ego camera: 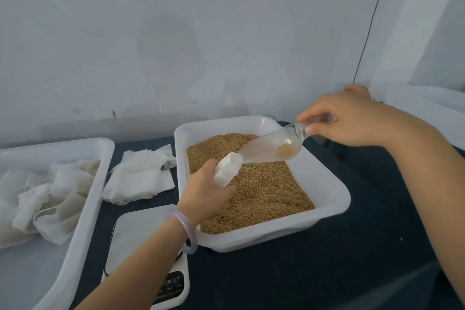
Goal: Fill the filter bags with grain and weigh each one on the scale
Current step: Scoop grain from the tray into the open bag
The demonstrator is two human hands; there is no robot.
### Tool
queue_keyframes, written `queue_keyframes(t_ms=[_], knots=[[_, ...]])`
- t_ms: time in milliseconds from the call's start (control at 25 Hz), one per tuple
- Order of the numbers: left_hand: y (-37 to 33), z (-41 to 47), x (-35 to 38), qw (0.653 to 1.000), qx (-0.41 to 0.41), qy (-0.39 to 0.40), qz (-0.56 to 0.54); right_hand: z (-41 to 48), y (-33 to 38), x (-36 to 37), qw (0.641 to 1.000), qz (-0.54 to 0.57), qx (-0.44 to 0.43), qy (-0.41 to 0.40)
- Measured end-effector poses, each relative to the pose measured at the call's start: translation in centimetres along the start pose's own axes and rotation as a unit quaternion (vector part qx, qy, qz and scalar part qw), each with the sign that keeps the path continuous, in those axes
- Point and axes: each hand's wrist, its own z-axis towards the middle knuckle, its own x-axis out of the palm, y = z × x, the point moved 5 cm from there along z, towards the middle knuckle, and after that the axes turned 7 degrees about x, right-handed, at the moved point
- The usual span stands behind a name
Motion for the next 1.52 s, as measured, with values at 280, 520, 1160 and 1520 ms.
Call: queue_keyframes(t_ms=[280, 520, 1160, 1520], knots=[[0.4, 0.0, 0.5, 1.000, 0.005, 0.016, 0.011, 2.0, 2.9, -0.8, 0.993, -0.102, -0.056, -0.016], [0.6, -0.1, 0.6, 1.000, 0.005, 0.016, -0.004, 2.2, 3.8, -1.1, 0.987, -0.138, -0.074, -0.039], [1.7, -0.8, -1.4, 0.965, -0.062, -0.113, -0.229, 1.9, 0.1, 13.4, 0.982, -0.184, 0.034, 0.014], [1.2, -0.8, -0.9, 0.989, -0.040, -0.080, -0.117, 0.7, -3.5, 11.8, 0.992, 0.047, 0.113, 0.012]])
